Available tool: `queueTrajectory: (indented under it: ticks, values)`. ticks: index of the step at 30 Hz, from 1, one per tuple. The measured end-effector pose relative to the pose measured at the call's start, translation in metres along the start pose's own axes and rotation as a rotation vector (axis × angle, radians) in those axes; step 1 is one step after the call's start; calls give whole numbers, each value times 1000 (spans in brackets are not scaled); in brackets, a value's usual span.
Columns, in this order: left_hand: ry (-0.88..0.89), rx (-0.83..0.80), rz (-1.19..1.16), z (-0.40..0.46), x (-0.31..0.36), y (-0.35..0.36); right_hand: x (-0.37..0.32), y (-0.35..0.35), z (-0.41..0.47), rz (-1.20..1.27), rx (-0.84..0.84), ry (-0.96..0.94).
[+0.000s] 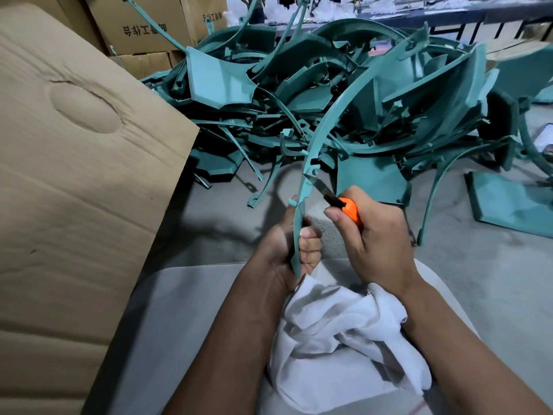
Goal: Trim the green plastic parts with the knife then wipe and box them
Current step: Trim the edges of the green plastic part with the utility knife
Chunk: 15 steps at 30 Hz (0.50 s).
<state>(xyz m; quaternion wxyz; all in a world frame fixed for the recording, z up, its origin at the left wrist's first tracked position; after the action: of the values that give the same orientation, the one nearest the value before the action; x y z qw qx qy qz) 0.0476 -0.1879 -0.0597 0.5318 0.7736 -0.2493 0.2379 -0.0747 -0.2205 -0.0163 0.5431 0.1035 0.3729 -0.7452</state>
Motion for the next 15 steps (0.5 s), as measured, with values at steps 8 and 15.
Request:
queueTrajectory:
  ticks: [8, 15]
  values:
    - [26, 23, -48, 4, 0, -4, -6, 10, -4, 79, -195, -57]
    - [-26, -34, -42, 3, -3, 0, -2, 5, -3, 32, -17, 44]
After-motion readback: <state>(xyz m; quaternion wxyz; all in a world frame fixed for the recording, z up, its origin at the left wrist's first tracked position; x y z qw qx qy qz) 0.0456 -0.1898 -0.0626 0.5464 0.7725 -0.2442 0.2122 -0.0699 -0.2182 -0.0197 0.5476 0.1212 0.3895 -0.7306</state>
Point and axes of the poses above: each hand's wrist, its own z-axis towards the middle knuckle, its own y-axis out of the palm, x = y × z, the point moved 5 cm from there along z, towards the middle knuckle, and after that the axes turned 9 degrees about y, right-handed, at the moved point
